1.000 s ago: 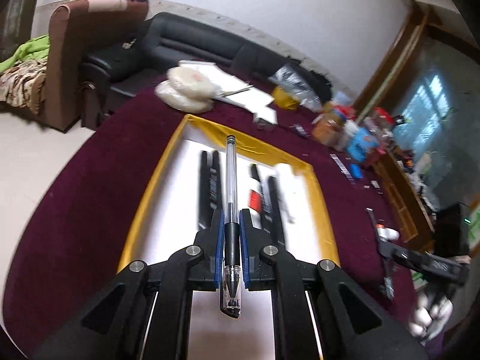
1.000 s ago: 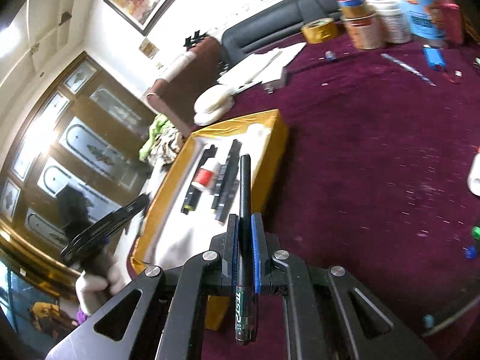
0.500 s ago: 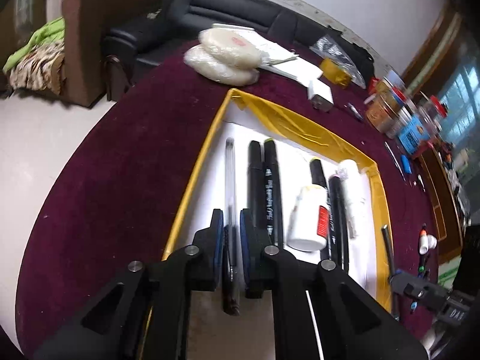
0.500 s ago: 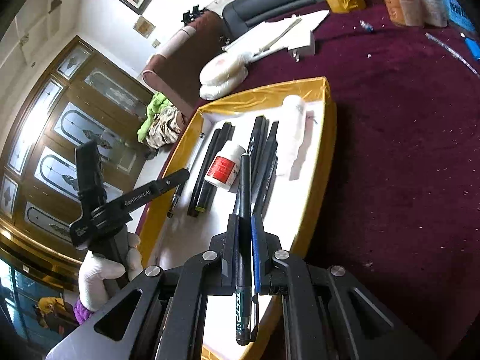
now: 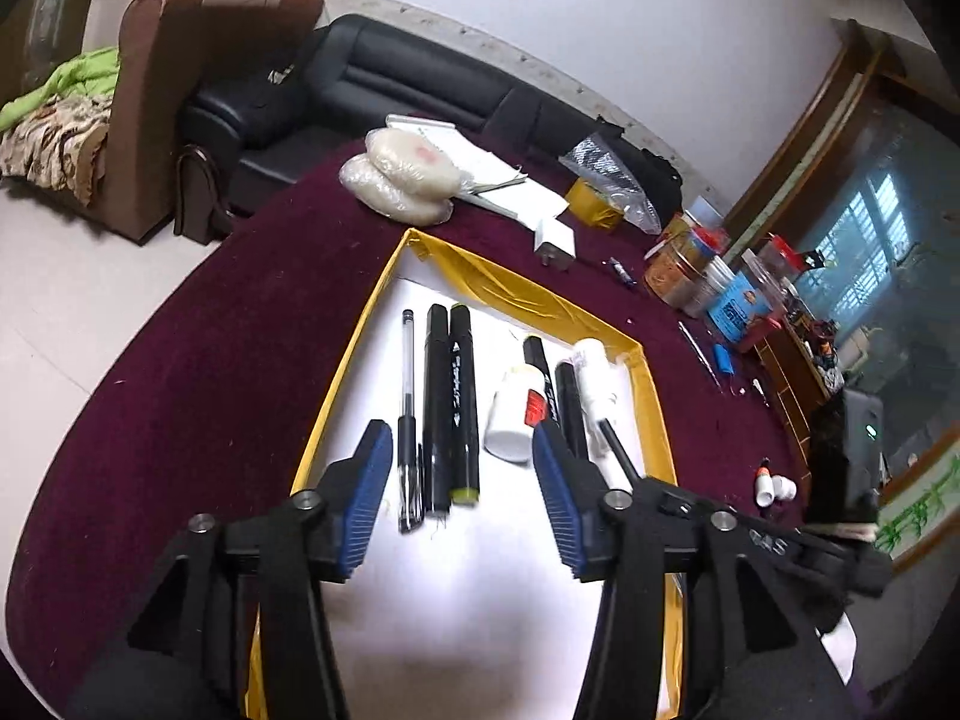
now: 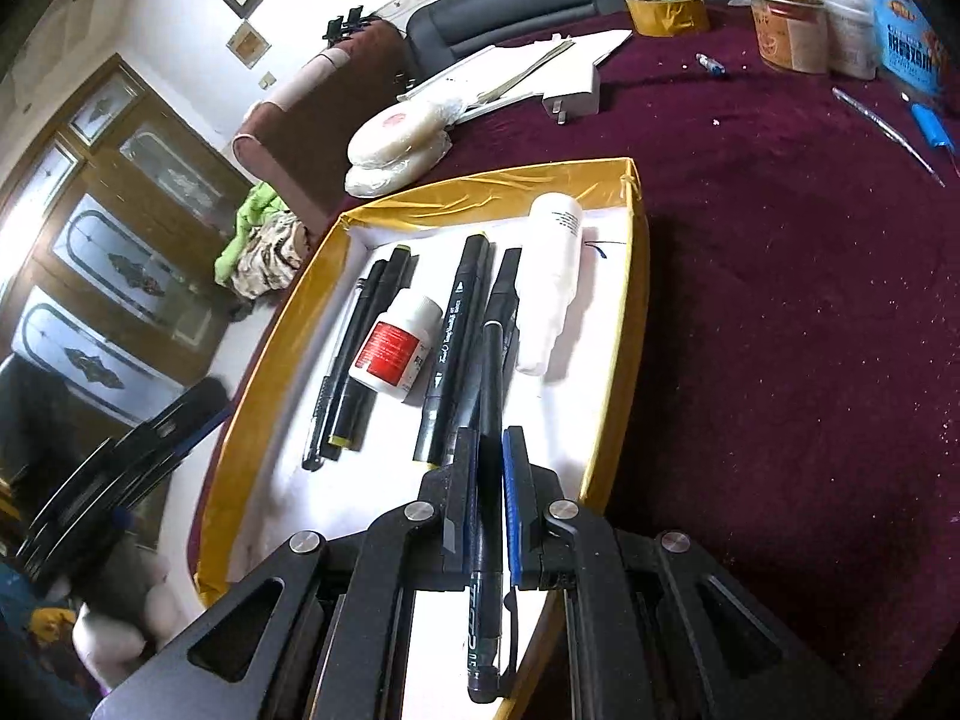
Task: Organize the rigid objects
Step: 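Release marker in tray with right tool and move both tools to pile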
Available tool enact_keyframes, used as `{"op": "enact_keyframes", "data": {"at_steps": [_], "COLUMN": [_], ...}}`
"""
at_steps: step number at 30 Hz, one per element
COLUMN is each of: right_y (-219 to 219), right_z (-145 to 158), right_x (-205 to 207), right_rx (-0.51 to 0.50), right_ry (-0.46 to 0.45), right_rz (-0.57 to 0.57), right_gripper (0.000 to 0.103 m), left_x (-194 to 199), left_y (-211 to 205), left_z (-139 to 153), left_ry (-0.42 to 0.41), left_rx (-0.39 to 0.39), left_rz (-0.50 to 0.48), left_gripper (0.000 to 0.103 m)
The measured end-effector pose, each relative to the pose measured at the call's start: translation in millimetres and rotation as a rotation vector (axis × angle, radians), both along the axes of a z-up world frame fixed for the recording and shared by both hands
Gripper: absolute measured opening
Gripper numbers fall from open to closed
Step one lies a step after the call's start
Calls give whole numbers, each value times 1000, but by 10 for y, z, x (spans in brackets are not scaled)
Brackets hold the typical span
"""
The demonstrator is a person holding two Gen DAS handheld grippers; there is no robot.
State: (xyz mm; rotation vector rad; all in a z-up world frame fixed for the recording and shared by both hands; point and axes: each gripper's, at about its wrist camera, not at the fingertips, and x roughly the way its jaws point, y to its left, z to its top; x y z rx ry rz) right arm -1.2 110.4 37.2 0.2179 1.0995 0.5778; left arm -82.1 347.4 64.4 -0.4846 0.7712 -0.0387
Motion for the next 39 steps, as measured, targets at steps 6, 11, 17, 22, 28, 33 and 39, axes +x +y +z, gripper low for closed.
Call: {"op": "enact_keyframes", "data": {"at_steps": [6,11,17,22,28,33,39], "right_y": [-2,-162,-536,-1164,-2454,-3293,-3617], "right_z": [-49,61,413,650,563,421,179], "right_x": [0,-61,-282,-454,-174,78,298], "right_rx": [-8,31,27,-39,-90,-156,-145], "right_ry": [9,-27,-192,-339,-276,-204,-119], "right_rz": [-31,-35,-49,-133,-433,-618,-710], "right_gripper": [10,12,28,55,55,55,55], "left_x": [-145,-217,-272,-372,-440,-407,-477], "left_y": [-84,-209,-493,-795,-1218,-1450,-1677], "left_z": [77,97,137,283,260,170,246], "left_ry": [-22,-27,-43,-123,-135,-76,-70], "left_rx": [28,24,19,-35,-65,-45,18], "left_rz": [-12,-40,-83,-108,-183,-225,-254], "left_gripper": [55,55,55,55,61,61,61]}}
